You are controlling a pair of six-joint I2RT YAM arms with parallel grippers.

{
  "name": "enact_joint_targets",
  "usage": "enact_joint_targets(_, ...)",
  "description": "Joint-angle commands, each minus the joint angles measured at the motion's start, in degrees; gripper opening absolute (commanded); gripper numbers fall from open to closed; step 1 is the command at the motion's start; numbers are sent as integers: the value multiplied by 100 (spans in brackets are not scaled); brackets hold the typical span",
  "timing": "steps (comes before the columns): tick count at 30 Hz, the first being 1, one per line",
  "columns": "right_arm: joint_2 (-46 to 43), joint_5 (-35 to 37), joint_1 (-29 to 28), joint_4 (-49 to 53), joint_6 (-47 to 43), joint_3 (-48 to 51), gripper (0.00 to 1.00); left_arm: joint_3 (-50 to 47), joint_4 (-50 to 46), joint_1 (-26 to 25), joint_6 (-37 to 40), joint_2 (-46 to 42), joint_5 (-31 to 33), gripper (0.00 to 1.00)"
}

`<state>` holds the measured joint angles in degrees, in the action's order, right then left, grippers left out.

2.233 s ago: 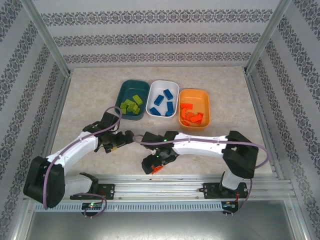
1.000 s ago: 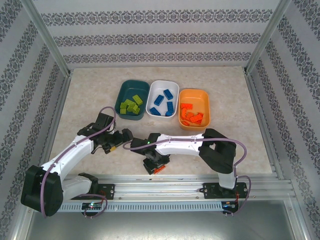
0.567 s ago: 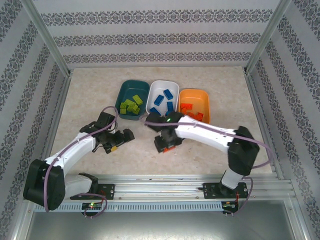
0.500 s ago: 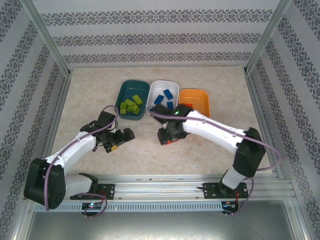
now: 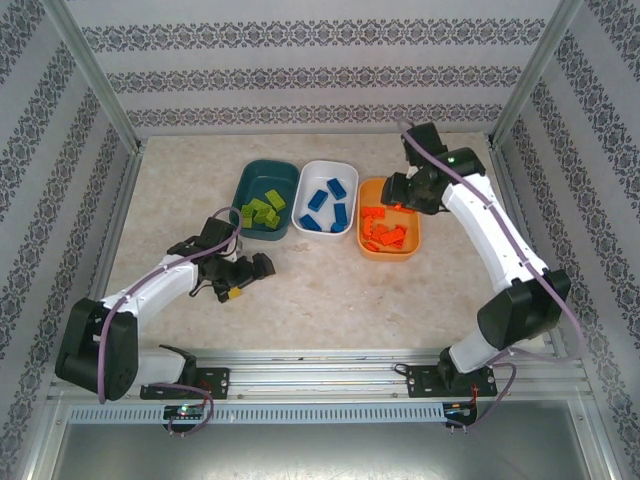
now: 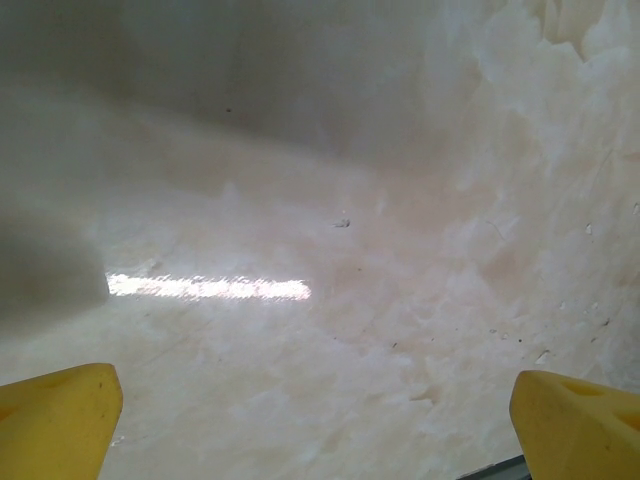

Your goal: Sort the legos into containers by color

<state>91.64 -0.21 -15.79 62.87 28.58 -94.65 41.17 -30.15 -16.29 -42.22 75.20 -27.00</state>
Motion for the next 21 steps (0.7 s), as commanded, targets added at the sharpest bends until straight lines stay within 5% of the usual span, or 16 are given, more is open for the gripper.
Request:
enact_joint_targets(1,514,-310,281,-246,34,-382,61,211,176,-125,148,138,-175,100)
enact_joint_targets(21,3501,-556,639,-73,-130,-2186,61,488,134,-495,103,682,-177,100)
